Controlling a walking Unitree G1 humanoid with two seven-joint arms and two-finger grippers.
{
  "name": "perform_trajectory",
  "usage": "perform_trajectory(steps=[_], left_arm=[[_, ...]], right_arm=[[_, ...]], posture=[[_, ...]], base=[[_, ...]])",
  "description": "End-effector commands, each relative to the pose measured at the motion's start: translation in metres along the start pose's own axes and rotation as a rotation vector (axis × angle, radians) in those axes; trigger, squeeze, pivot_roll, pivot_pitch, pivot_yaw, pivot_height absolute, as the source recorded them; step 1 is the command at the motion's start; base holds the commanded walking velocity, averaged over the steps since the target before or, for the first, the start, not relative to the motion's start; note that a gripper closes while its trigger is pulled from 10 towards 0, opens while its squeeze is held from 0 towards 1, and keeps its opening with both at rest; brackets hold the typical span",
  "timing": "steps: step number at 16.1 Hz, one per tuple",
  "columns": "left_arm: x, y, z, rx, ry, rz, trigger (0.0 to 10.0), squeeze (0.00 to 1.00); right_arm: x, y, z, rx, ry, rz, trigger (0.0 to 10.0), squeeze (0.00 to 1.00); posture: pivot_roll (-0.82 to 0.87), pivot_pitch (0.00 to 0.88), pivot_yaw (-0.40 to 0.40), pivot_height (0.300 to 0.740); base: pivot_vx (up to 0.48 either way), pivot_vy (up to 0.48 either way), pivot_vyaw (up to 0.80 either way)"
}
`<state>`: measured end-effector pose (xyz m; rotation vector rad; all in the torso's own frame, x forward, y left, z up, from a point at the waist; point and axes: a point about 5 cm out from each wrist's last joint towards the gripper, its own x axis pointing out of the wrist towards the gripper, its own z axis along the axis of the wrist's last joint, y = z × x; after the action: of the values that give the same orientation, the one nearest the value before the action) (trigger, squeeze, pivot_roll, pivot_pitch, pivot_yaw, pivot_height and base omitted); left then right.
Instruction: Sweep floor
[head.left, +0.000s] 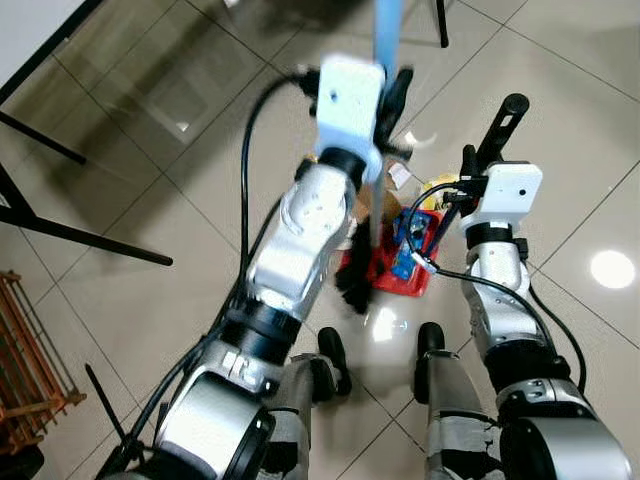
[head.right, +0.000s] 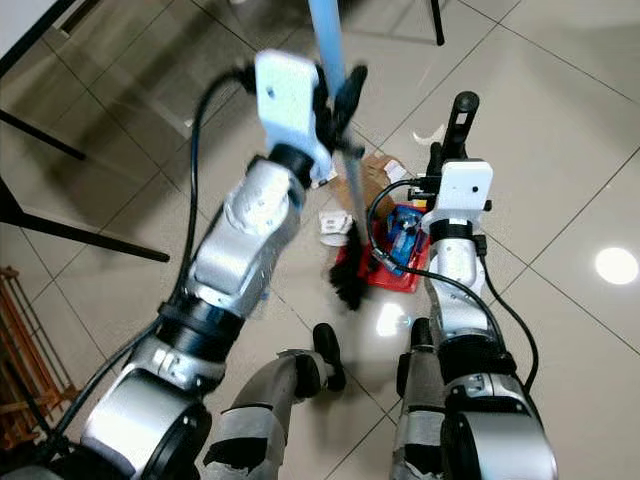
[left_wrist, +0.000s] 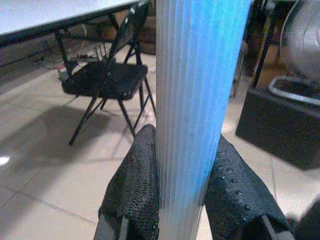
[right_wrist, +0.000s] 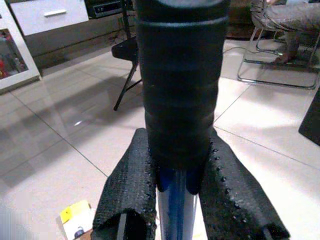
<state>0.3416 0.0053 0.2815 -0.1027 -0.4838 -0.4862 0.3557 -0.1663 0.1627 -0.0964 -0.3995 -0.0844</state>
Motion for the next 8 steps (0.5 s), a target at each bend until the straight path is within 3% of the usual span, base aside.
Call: perform_trajectory(steps=[1,4,8], left_arm=[[0.009,-0.03,0.034,-0.163,-0.139,-0.068,10.0,0.0],[0.01,-0.036,0.049,-0.218,-0.172,-0.11,10.0,0.0],[0.003,-0.04,0.056,-0.167,-0.159,-0.219,10.0,0.0]], right_arm=[[-0.02,0.023,-0.021,0.069,0.112,0.046,10.0,0.0],[-0.021,0.029,-0.022,0.084,0.119,0.05,10.0,0.0],[-0.015,0.028,-0.02,0.096,0.119,0.035,10.0,0.0]], posture=[[0.09,0.614,0.273,0.74],[0.09,0.596,0.271,0.74],[0.09,0.547,0.269,0.74]], base=[[0.0,0.0,0.0],[0.0,0.0,0.0],[0.0,0.0,0.0]])
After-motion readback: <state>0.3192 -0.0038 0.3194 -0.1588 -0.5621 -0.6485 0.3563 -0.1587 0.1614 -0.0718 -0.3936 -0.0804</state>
